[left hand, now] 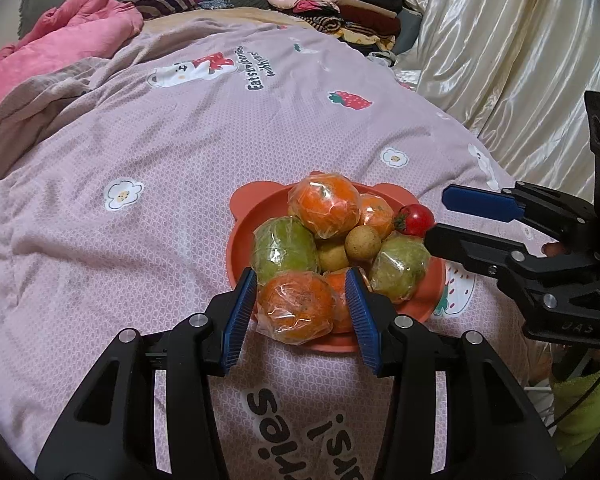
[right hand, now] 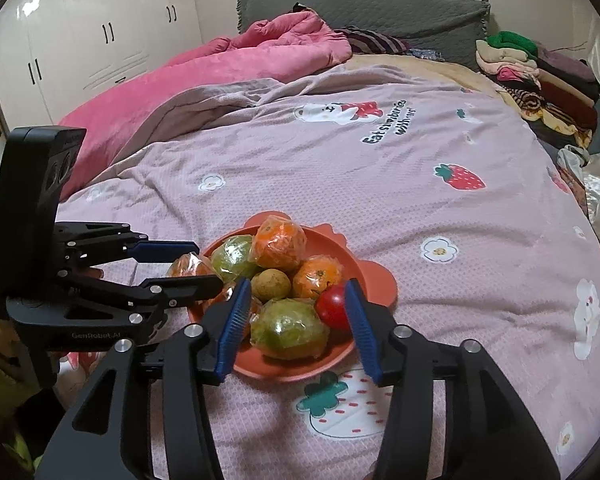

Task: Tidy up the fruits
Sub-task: 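Open both grippers to release the fruits onto the plate, then lift both open grippers up and back away from the plate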

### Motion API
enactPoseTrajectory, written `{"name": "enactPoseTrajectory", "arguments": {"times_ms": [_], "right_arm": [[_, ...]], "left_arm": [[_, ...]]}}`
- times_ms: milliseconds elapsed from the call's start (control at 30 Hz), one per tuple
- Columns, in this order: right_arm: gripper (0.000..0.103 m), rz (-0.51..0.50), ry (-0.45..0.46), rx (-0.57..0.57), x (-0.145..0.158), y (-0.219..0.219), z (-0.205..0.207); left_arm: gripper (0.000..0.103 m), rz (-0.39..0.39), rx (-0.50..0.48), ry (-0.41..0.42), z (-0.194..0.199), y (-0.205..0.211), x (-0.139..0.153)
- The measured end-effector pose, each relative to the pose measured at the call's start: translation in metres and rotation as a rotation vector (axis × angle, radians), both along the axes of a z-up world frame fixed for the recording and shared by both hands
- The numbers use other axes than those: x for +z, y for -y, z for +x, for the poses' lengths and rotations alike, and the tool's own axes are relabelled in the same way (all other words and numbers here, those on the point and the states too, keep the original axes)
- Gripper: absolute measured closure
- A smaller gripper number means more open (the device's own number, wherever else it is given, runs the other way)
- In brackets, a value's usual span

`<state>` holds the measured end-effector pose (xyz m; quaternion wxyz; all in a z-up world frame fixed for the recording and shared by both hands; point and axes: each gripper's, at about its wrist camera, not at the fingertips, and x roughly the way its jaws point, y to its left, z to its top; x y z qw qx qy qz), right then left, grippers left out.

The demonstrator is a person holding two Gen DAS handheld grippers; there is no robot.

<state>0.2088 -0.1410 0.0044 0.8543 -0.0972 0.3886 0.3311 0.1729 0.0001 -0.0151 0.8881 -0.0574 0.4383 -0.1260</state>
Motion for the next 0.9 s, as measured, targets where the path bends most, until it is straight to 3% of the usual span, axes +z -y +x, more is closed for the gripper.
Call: {"name": "enactPoseTrajectory", "arguments": {"times_ms": [233, 567, 900], "right_arm": [[0.034, 0.008, 0.009, -0.023, 0.004, 0.012, -0.01], [0.023, 0.006, 0.014, -0.049, 0.004, 0.025, -0.027], [0.019, 0.006, 0.023, -0.059, 0.009, 0.028, -0.036]], "left_arm": [[0.065, 0.001, 0.005, 0.005, 0.0, 0.002, 0.003], [0.065, -0.007, 0.014, 0.025, -0.005, 0.001, 0.015], [0.054, -0.012, 0.025, 0.055, -0.015, -0.001, 0.029]]}}
